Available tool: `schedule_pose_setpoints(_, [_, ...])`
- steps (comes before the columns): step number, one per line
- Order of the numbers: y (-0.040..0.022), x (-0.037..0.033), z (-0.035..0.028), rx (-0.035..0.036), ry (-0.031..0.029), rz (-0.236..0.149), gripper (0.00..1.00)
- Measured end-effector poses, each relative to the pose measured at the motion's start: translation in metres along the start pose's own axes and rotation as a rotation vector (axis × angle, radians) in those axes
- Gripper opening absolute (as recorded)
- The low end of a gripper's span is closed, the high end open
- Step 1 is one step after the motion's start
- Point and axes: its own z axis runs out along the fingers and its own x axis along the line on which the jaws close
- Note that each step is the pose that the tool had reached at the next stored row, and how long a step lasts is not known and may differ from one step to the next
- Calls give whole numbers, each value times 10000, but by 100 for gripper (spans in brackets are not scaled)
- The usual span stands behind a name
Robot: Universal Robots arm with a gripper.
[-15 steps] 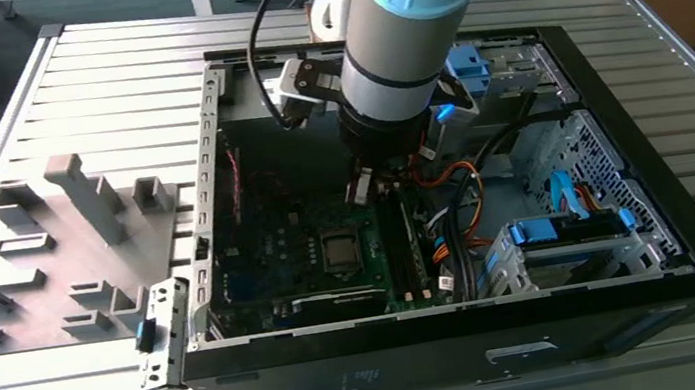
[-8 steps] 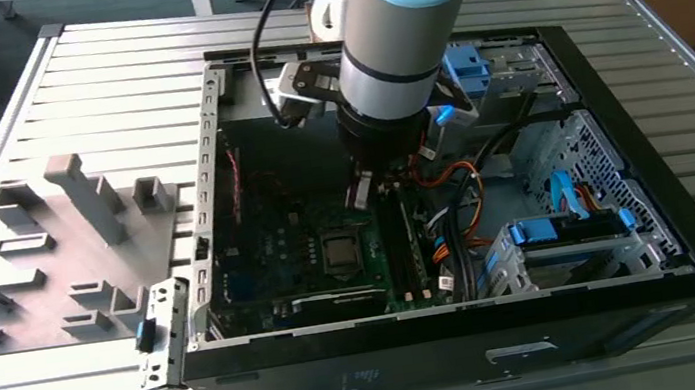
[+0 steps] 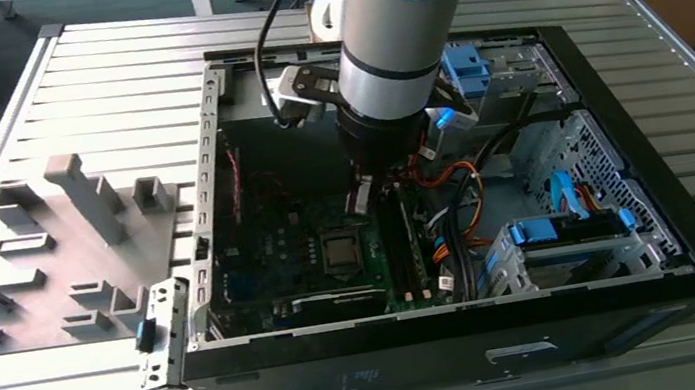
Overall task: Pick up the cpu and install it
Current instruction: 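Install the first cpu locking lever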
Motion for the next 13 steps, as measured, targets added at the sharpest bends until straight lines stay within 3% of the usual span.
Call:
schedule_pose_setpoints(3, [0,0,1,25,78,2,11])
schedule_pose_setpoints(13, [-4,7,30,42,122,7,11])
